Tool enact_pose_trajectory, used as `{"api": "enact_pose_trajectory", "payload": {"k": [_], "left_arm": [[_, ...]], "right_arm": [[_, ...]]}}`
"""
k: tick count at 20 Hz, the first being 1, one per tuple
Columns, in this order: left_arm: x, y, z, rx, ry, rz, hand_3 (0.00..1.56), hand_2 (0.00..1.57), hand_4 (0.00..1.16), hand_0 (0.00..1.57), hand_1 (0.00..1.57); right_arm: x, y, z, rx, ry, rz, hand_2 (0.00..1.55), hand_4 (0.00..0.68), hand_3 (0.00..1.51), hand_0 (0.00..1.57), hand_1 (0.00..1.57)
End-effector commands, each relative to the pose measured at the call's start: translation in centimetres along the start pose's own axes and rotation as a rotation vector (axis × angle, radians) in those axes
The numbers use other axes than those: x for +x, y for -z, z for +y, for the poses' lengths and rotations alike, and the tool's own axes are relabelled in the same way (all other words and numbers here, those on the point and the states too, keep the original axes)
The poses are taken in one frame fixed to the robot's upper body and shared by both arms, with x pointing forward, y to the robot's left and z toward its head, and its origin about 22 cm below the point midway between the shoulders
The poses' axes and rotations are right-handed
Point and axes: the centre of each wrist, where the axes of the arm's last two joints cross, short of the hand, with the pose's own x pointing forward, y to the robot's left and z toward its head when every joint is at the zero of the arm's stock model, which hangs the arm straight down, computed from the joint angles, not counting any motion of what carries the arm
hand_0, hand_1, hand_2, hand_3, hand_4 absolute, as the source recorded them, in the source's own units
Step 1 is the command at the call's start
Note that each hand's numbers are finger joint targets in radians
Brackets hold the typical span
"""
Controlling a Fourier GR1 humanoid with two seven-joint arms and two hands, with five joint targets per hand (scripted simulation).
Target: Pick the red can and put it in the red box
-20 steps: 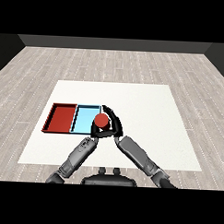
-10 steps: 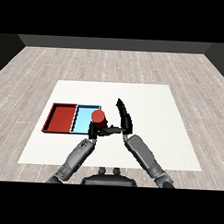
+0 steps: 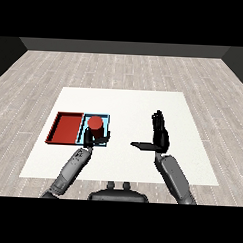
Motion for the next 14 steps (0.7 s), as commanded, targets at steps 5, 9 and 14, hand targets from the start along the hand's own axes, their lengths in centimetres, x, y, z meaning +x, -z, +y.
{"api": "enact_pose_trajectory", "payload": {"k": [5,9,14], "left_arm": [[-0.3,3.0,10.1,0.134,0.231,0.013,1.46,1.55,1.12,1.57,1.57],[-1.7,5.6,13.0,0.187,0.230,0.082,1.46,1.55,1.09,1.57,1.57],[-3.7,7.9,15.8,0.198,0.363,0.225,1.48,1.56,1.09,1.57,1.57]], "right_arm": [[-1.1,-4.6,-5.8,-0.113,-0.092,0.062,0.00,0.000,0.00,0.00,0.00],[-1.2,-5.2,-8.0,-0.115,-0.145,0.090,0.00,0.000,0.00,0.00,0.00],[-1.3,-3.1,-8.3,-0.181,-0.203,0.129,0.00,0.000,0.00,0.00,0.00]]}}
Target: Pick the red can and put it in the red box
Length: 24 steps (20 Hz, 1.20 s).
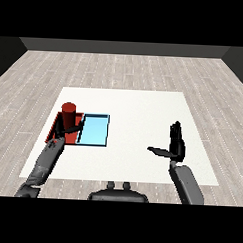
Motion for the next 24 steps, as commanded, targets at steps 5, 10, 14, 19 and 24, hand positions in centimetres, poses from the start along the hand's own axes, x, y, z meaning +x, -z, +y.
{"api": "enact_pose_trajectory", "payload": {"k": [5,10,14,19,24], "left_arm": [[-2.7,4.2,1.4,0.051,0.140,0.189,1.47,1.56,1.06,1.57,1.57],[-3.9,4.1,0.0,0.040,0.242,0.301,1.43,1.46,1.01,1.55,1.55],[-6.8,1.4,-0.8,0.014,0.330,0.451,0.00,0.70,0.64,0.65,0.65],[-8.4,0.7,1.8,0.075,0.293,0.626,0.15,0.91,0.71,0.91,0.91],[-8.9,1.0,4.8,0.004,0.255,0.701,0.00,0.00,0.65,0.00,0.00]], "right_arm": [[-2.6,1.4,-0.7,-0.028,-0.061,0.060,0.00,0.000,0.00,0.00,0.00],[-3.9,1.0,-0.4,-0.027,-0.019,0.082,0.00,0.000,0.00,0.00,0.00],[-4.8,1.8,0.6,-0.044,-0.017,0.076,0.00,0.000,0.00,0.00,0.00],[-4.7,2.5,-1.3,-0.049,-0.026,0.067,0.00,0.000,0.00,0.00,0.00],[-4.7,2.2,-0.9,-0.042,-0.012,0.047,0.00,0.000,0.00,0.00,0.00]]}}
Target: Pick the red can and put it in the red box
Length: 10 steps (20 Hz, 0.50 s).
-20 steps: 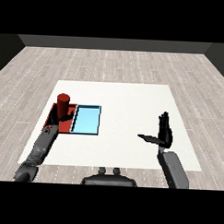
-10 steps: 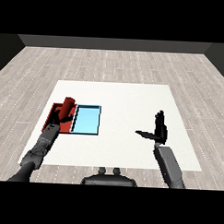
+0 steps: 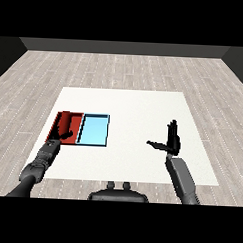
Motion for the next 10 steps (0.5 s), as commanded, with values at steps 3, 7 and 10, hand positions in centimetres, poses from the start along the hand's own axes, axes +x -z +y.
{"api": "enact_pose_trajectory", "payload": {"k": [3,7,10], "left_arm": [[-0.5,0.5,1.4,-0.075,0.012,0.061,0.00,0.00,0.00,0.00,0.00],[1.4,0.1,-0.2,-0.041,0.049,0.040,0.00,0.00,0.00,0.00,0.00],[2.1,0.7,1.4,0.027,-0.027,-0.072,0.00,0.00,0.00,0.00,0.00]], "right_arm": [[0.1,1.2,0.0,0.003,-0.004,-0.027,0.00,0.000,0.00,0.00,0.00],[0.4,0.7,0.7,-0.010,0.039,-0.048,0.00,0.000,0.00,0.00,0.00],[0.5,0.8,0.1,0.006,0.042,-0.024,0.00,0.000,0.00,0.00,0.00]]}}
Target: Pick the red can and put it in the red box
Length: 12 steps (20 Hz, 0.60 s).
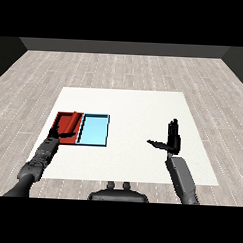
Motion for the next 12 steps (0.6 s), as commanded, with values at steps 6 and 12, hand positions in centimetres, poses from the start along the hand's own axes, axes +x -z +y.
{"api": "enact_pose_trajectory", "payload": {"k": [6,12], "left_arm": [[4.9,0.6,1.9,0.023,-0.282,-0.396,0.00,1.29,0.00,1.40,1.40],[5.5,-1.0,-0.3,-0.177,-0.504,-0.671,0.00,0.00,0.00,0.00,0.00]], "right_arm": [[1.2,0.8,-0.1,0.030,0.049,-0.042,0.00,0.000,0.00,0.00,0.00],[2.5,-0.4,-0.1,0.119,0.070,-0.051,0.00,0.000,0.00,0.00,0.00]]}}
